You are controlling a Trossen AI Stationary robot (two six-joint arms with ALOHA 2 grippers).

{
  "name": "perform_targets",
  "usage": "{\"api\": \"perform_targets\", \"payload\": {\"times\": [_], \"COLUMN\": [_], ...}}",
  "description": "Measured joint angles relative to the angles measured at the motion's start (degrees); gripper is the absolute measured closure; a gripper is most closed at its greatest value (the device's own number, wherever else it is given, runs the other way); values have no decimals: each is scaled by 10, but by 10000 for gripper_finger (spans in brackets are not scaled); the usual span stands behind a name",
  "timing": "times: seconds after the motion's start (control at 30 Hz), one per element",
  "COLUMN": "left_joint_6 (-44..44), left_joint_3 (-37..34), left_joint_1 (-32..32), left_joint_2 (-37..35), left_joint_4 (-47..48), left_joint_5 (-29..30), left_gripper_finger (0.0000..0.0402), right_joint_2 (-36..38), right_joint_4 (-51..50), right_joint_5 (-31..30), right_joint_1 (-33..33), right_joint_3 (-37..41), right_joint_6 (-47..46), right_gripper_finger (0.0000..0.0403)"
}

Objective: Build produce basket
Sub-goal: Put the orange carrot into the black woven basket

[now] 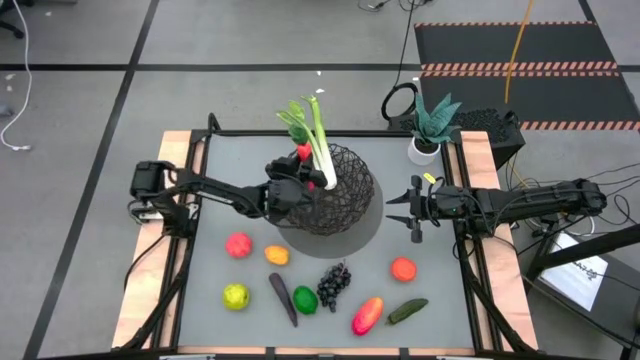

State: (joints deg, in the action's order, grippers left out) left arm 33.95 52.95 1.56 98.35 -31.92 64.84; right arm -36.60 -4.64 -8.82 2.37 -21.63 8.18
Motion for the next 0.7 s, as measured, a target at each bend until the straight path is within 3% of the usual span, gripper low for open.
{"api": "perform_targets", "payload": {"times": [0.5, 0.7], "left_joint_6": [71, 76], "left_joint_3": [0, 0], "left_joint_1": [44, 64], "left_joint_2": [58, 56], "left_joint_4": [8, 35], "left_joint_5": [-5, -44], "left_gripper_finger": [259, 258], "right_joint_2": [0, 0], "right_joint_4": [0, -1], "right_joint_5": [-1, -1], "right_joint_1": [0, 0], "right_joint_3": [0, 0], "right_joint_6": [1, 1], "right_gripper_finger": [230, 230]}}
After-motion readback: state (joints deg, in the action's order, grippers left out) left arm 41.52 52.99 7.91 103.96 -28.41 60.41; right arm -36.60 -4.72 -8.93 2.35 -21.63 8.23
